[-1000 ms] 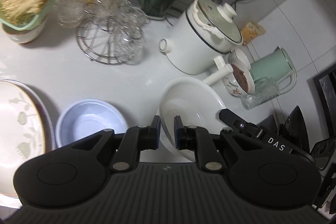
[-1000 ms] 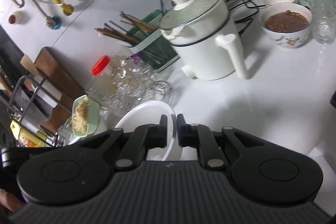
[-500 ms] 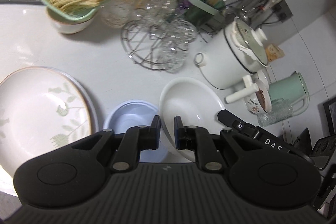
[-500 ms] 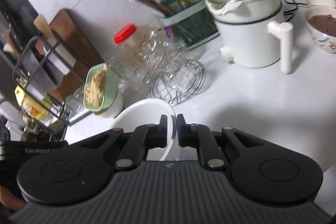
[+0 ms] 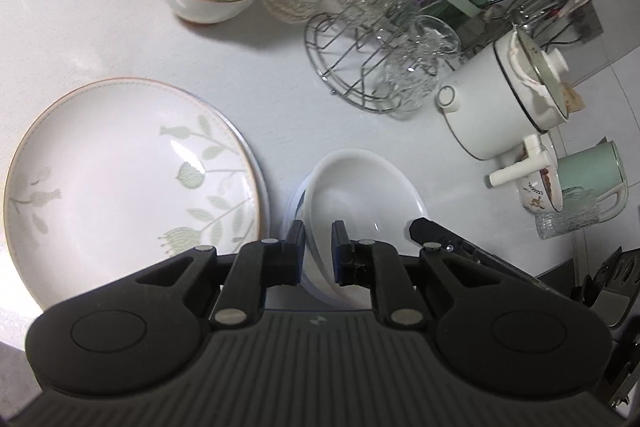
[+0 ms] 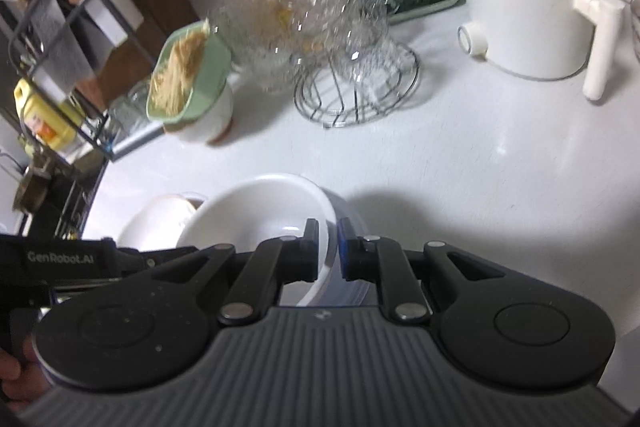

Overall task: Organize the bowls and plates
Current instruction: 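Lift the white bowl and carry it over the nested blue bowls, then lower the white bowl into the blue bowls and open both tools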

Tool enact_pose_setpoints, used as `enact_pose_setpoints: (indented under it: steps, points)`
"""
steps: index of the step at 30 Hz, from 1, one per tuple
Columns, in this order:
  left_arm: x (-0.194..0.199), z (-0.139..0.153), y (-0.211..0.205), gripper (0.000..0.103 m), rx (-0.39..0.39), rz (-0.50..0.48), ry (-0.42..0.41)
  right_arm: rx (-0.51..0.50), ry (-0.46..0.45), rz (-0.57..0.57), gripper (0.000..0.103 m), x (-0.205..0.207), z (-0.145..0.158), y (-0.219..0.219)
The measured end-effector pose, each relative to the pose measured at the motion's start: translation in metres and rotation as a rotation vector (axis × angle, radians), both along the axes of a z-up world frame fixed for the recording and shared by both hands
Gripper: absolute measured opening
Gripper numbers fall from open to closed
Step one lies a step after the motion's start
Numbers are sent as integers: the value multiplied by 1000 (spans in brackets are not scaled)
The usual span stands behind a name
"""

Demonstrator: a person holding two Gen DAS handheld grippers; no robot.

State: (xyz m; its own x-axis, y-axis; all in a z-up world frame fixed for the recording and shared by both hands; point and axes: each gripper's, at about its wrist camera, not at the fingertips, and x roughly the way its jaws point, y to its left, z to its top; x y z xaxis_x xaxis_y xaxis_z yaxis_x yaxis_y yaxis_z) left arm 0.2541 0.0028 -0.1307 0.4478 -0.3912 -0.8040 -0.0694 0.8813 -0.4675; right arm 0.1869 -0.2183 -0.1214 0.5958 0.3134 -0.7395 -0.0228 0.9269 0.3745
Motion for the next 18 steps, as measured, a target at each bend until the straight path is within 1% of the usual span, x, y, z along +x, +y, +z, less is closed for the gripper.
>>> enact_pose_setpoints:
  steps: [3, 6, 7, 8, 10, 15, 18]
  points:
    - [-1, 4, 3, 17, 25, 9, -3, 8, 10, 16, 14, 1, -3, 2]
    - [-1, 5, 6, 21, 37, 17, -3, 24, 19, -2, 16, 3, -2, -2]
    - [-2, 6, 7, 22, 34, 20, -2, 21, 15, -7, 20, 3, -2, -3]
    - [-2, 6, 8, 25, 33, 23, -2, 20, 13, -12, 28, 4, -1, -4]
    - [-3, 6, 8, 28, 37, 24, -3, 21, 7, -21, 37, 5, -1, -7]
    - [-3, 7, 9, 35, 40, 22, -5, 30, 41, -40, 38, 9, -12, -10]
    - [-2, 8, 8, 37, 50, 6, -6, 49, 83, -35, 38, 12, -25, -6]
